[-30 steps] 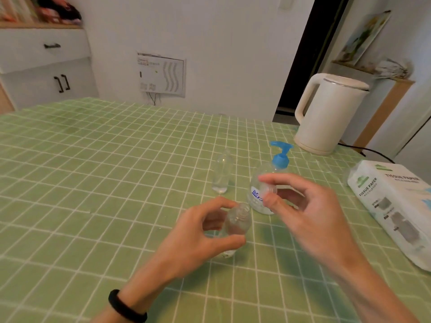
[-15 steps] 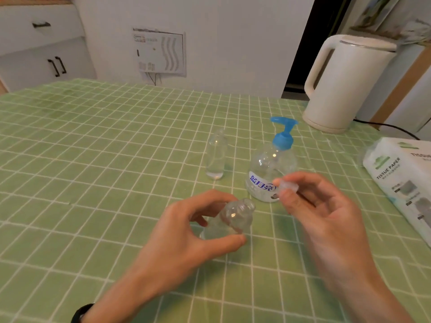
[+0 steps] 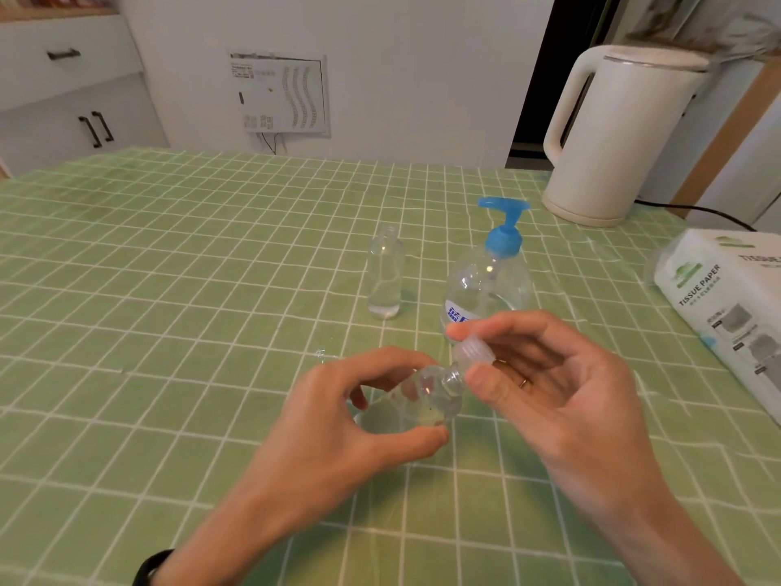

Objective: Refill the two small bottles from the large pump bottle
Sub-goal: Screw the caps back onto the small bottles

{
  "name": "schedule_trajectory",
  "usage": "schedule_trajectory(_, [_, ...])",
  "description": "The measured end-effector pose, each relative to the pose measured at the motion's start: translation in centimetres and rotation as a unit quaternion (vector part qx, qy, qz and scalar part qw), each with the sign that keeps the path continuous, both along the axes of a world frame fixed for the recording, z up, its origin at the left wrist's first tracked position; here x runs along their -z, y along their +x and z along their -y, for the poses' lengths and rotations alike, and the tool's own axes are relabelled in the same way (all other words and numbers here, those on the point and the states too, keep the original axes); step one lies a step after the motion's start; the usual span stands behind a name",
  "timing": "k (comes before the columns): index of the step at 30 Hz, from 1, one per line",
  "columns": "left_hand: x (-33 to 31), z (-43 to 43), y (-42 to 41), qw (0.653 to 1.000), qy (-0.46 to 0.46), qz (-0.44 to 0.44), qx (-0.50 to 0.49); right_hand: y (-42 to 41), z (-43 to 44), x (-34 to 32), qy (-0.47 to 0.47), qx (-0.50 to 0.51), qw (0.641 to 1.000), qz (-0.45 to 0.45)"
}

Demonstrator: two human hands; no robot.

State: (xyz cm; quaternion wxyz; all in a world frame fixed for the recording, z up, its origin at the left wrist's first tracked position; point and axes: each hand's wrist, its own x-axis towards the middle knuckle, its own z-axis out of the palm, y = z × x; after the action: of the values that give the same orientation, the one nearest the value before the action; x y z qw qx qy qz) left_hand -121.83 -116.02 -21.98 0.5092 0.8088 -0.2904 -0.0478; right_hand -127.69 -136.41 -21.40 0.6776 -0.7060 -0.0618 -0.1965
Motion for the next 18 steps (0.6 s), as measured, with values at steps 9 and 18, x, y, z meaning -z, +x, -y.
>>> schedule_trajectory(9, [-0.1, -0.4, 0.2, 1.0, 0.023, 0.0, -0.013, -0.1, 0.2, 0.1, -0.108, -0.025, 0.994, 0.018])
schedule_trajectory(18, [0.0, -0.5, 0.2, 0.999, 0.034, 0.013, -0.003, -0.6, 0.0, -1.1, -0.198, 0.009, 0.98, 0.009])
